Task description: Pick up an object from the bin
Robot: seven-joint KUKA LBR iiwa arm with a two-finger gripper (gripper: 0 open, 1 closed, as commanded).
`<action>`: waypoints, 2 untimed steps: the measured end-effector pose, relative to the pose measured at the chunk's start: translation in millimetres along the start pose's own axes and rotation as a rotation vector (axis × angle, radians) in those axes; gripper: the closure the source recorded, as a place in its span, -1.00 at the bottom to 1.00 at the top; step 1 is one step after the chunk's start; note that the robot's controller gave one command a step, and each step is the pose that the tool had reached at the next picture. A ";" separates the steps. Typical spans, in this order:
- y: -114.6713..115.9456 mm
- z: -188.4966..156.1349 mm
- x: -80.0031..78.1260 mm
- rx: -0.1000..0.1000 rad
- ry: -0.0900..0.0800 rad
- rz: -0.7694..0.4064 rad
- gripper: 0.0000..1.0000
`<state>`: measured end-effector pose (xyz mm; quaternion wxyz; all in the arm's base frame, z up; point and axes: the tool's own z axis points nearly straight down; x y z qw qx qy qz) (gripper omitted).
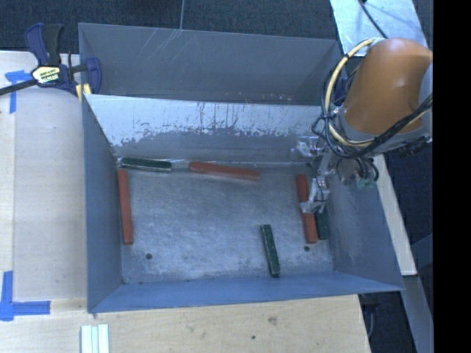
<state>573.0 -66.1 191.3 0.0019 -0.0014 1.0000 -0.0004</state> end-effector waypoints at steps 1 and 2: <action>-56.4 71.5 42.0 0.001 0.008 0.146 -1.00; -56.4 122.2 71.9 -0.003 0.006 -0.426 -1.00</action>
Offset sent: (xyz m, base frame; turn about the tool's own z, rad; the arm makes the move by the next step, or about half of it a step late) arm -0.0396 -0.0537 -0.0687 0.1430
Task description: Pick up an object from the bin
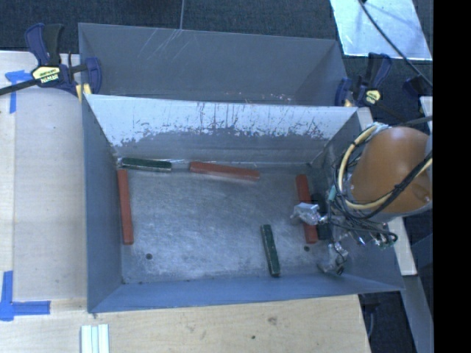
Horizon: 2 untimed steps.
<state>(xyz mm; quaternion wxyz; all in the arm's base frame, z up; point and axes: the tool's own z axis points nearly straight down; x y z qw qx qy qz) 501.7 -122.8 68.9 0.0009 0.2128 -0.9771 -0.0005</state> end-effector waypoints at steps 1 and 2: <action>-21.1 -1.8 -48.8 0.004 -0.008 0.204 -1.00; -41.0 -8.5 -46.5 -0.008 -0.006 -0.287 -1.00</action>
Offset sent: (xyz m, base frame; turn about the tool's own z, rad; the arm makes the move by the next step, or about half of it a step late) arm 0.0516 0.0017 0.0011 0.2028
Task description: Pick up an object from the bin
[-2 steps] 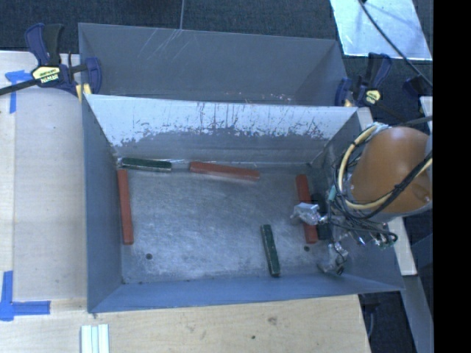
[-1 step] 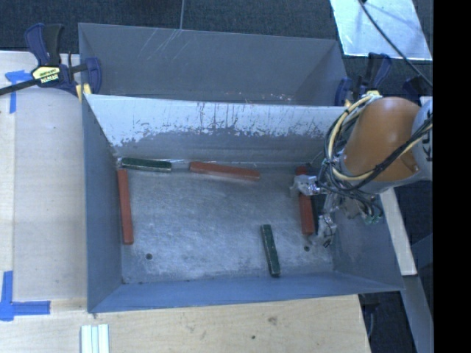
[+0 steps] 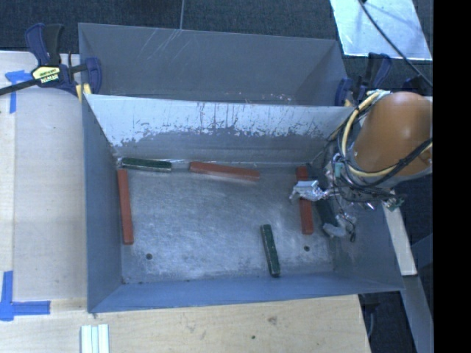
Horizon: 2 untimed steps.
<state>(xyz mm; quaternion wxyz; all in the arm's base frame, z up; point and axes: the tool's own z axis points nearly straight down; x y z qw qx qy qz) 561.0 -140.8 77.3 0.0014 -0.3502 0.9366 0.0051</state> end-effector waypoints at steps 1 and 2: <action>-8.2 6.9 -36.5 -0.002 -0.005 -0.299 -1.00; -12.9 6.6 -31.8 0.005 0.003 -0.298 1.00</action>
Offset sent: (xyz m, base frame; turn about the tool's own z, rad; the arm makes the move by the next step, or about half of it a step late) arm 0.0316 0.0094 -0.0073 -0.3005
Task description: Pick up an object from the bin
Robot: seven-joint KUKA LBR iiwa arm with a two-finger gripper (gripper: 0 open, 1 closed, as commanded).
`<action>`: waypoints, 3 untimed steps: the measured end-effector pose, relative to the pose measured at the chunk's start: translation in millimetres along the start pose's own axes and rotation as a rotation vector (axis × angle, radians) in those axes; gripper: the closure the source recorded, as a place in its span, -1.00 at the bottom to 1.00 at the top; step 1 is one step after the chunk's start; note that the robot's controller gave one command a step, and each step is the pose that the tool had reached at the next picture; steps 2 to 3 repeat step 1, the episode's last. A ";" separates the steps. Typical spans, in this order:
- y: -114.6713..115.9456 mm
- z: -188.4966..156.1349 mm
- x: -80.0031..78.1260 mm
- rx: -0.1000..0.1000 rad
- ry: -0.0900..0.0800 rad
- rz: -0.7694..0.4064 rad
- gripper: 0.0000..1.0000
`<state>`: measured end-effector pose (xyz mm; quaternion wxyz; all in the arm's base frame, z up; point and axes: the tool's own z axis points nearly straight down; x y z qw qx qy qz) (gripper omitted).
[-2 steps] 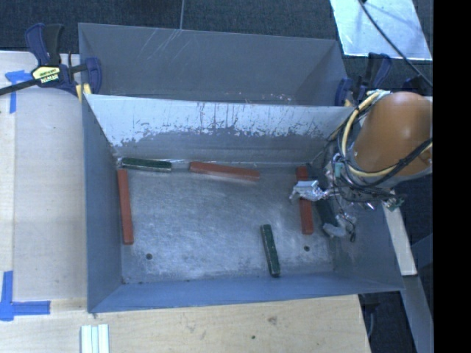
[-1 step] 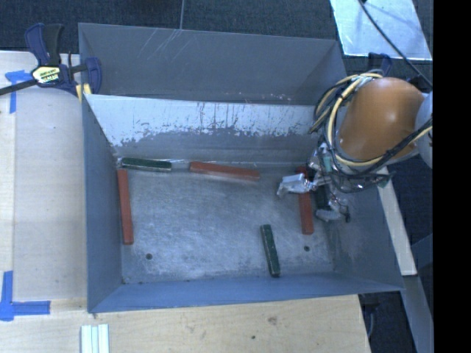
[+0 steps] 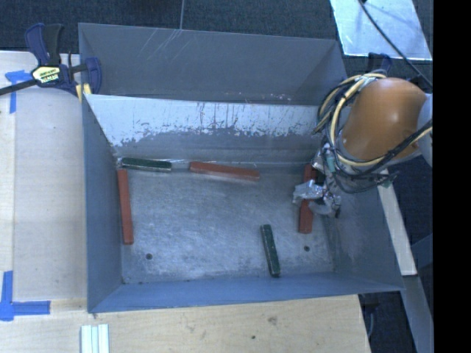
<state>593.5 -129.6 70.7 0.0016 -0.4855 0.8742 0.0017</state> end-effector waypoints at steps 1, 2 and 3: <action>-21.7 -167.7 6.5 0.008 0.003 -0.610 1.00; -21.7 -167.7 6.5 0.008 0.003 -0.610 1.00; -21.7 -167.7 6.5 0.008 0.003 -0.610 1.00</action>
Offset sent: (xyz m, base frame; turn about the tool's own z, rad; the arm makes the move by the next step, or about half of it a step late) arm 0.0132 -0.0174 0.1649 -0.6111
